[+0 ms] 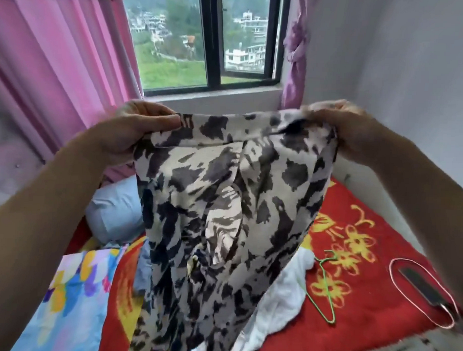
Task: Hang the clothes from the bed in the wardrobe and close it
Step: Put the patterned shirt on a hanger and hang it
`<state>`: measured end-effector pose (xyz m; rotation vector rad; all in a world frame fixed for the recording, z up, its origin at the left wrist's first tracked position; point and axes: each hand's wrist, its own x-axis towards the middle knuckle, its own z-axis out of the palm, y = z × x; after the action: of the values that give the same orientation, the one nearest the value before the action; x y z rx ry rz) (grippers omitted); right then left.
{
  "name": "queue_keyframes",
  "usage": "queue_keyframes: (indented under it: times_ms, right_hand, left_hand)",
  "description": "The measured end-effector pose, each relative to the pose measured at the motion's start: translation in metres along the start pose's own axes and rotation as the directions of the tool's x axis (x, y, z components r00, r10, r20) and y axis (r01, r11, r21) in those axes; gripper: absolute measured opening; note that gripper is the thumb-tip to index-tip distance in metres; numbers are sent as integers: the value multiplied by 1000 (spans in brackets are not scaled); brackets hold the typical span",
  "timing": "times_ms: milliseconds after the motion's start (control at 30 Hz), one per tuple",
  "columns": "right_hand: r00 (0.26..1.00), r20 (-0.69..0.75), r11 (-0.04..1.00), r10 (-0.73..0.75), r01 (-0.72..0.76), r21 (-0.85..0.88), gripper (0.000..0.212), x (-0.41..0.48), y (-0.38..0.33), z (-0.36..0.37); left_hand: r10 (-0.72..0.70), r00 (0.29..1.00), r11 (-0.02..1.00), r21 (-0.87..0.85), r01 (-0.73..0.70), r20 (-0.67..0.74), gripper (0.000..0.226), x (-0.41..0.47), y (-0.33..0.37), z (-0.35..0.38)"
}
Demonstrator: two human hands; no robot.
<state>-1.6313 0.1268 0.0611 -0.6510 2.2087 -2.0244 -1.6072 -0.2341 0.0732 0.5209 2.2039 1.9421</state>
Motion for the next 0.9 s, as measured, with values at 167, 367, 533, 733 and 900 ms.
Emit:
queue_keyframes:
  times_ms: [167,367,533,733,900]
  right_hand:
    - [960,83,699,268,-134,-702,11,2,81,2]
    - [969,12,716,247,-175,-675,12,5,171,8]
    - [960,-198,315,200,-254,-915,22,20,217,-2]
    - [780,-201,786,593,-506,354,26,55,251,-12]
    - [756,174,556,631,-596,579,11,73,252,-31]
  left_hand:
    - [-143,965,984,74,163,-221,24,5,-60,2]
    - [-262,898,956,32,292,-353,11,5,-139,23]
    - [-337,917,933,53,355,-213,4,3,-184,72]
    - [-497,867,865,53,498,-39,6,12,-234,138]
    - [-530,843,798,284,531,-88,6,40,-263,148]
